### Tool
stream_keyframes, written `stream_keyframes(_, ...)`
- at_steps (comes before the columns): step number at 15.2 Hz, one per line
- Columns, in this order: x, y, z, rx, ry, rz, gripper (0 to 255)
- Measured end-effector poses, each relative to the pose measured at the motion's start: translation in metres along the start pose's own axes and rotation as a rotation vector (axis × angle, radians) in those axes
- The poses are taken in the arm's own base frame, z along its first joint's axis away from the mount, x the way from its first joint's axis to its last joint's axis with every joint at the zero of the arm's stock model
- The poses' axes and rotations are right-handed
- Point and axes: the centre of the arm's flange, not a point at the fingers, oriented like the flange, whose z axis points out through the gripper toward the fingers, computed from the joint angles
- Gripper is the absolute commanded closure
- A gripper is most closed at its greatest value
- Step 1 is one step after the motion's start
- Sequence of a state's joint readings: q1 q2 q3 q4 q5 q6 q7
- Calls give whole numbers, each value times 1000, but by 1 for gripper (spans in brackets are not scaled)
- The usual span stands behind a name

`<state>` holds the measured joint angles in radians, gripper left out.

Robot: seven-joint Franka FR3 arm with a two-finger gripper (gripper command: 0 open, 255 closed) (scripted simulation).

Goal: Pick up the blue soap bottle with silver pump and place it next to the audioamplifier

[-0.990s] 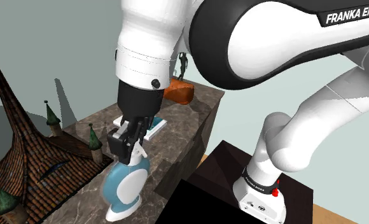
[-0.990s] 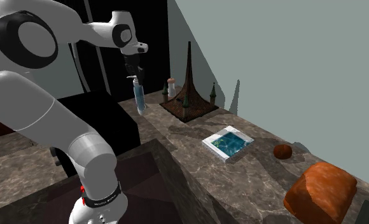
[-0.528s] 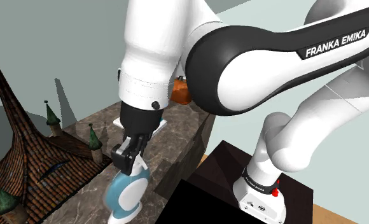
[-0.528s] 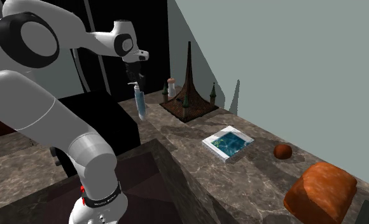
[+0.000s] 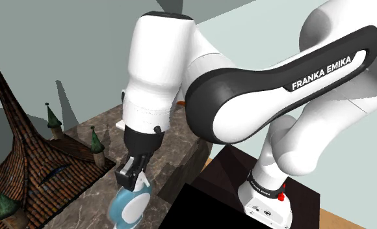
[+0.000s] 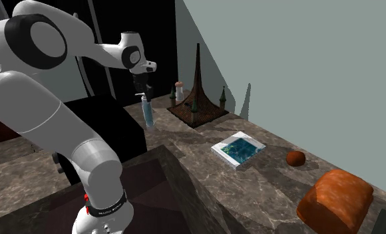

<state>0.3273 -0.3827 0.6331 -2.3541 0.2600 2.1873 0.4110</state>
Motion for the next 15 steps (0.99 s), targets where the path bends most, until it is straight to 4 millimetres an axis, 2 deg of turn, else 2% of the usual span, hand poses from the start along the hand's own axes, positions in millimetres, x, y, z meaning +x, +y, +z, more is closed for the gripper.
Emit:
stream_keyframes(6, -4, 3, 32, 0, 0, 0, 255)
stream_keyframes(12, -5, 3, 36, 0, 0, 0, 255)
stream_keyframes(13, -5, 3, 36, 0, 0, 0, 0)
stream_keyframes(15, -5, 3, 36, 0, 1, 0, 0)
